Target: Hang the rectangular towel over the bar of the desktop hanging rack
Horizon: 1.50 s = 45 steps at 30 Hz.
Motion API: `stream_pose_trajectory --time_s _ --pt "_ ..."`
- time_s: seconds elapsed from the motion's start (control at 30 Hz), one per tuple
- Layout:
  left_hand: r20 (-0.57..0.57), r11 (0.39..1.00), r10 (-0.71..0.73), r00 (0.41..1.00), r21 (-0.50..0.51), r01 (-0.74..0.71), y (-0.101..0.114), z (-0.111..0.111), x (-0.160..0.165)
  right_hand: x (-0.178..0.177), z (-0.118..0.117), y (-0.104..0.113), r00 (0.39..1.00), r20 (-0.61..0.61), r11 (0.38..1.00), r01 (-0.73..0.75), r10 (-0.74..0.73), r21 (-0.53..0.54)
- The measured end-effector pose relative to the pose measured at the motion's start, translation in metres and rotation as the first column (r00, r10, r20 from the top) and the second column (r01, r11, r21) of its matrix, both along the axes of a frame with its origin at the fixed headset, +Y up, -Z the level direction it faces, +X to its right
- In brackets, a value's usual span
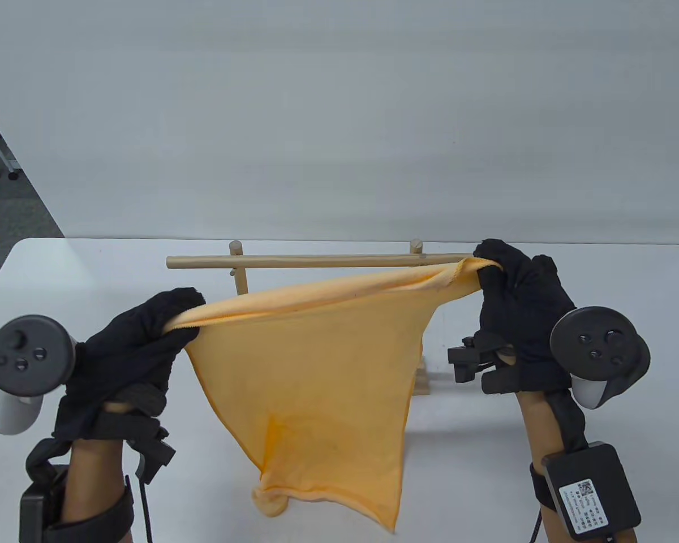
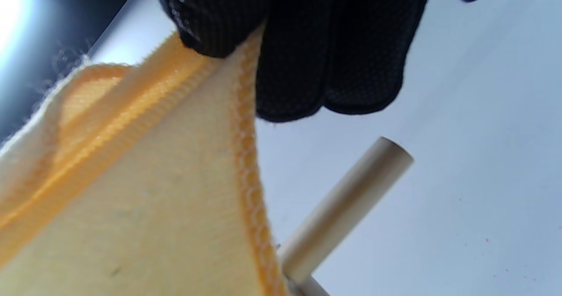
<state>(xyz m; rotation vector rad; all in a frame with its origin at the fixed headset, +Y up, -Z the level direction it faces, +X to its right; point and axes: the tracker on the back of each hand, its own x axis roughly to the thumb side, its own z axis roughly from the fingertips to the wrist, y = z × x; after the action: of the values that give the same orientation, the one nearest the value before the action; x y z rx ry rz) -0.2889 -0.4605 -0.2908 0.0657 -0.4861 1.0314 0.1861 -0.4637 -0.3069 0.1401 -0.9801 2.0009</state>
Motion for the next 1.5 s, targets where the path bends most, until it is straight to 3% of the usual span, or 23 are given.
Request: stream_pose_trajectory --time_s 0.07,0.2,0.37,0.47,0.63,0.8,0.97,1.1,1.37,1.5 --pt "0.067 0.997 0.028 0.997 -0.076 -0.023 0.003 -0.008 0.000 0.000 0.000 0.007 1.000 0.029 1.000 -0.005 0.004 0.028" --pt "-0.074 0.999 0.004 0.997 0.050 0.000 0.018 -0.019 0.003 0.000 -0.001 0.018 0.992 0.110 0.995 -0.071 0.063 0.064" --pt "-0.109 0.998 -0.057 0.992 0.025 0.060 0.035 -0.035 0.011 0.002 -0.008 0.030 0.986 0.146 0.994 -0.091 0.081 0.064" --pt "-0.182 0.987 -0.159 0.970 0.008 0.163 0.044 -0.050 0.014 0.000 -0.018 0.034 0.979 0.170 0.992 -0.122 0.115 0.031" --pt "-0.233 0.988 -0.144 0.962 -0.082 0.128 0.042 -0.079 0.008 -0.001 -0.047 0.032 0.970 0.169 0.981 -0.156 0.174 -0.120" --pt "-0.200 0.985 -0.020 0.980 -0.175 -0.016 0.021 -0.103 -0.009 0.004 -0.073 0.017 0.977 0.107 0.947 -0.148 0.185 -0.285" --pt "-0.224 0.944 0.064 0.972 -0.304 -0.132 -0.009 -0.123 -0.027 0.017 -0.096 0.002 1.000 -0.008 0.892 -0.014 0.012 -0.451" --pt "-0.163 0.842 0.225 0.961 -0.463 -0.276 -0.031 -0.134 -0.037 0.028 -0.106 -0.014 0.989 -0.057 0.853 0.090 -0.139 -0.514" --pt "-0.111 0.645 0.516 0.849 -0.602 -0.470 -0.073 -0.144 -0.040 0.032 -0.114 -0.042 0.983 -0.084 0.816 0.085 -0.161 -0.572" --pt "-0.127 0.633 0.485 0.865 -0.631 -0.448 -0.092 -0.145 -0.042 0.032 -0.113 -0.051 0.987 -0.087 0.805 0.057 -0.133 -0.590"
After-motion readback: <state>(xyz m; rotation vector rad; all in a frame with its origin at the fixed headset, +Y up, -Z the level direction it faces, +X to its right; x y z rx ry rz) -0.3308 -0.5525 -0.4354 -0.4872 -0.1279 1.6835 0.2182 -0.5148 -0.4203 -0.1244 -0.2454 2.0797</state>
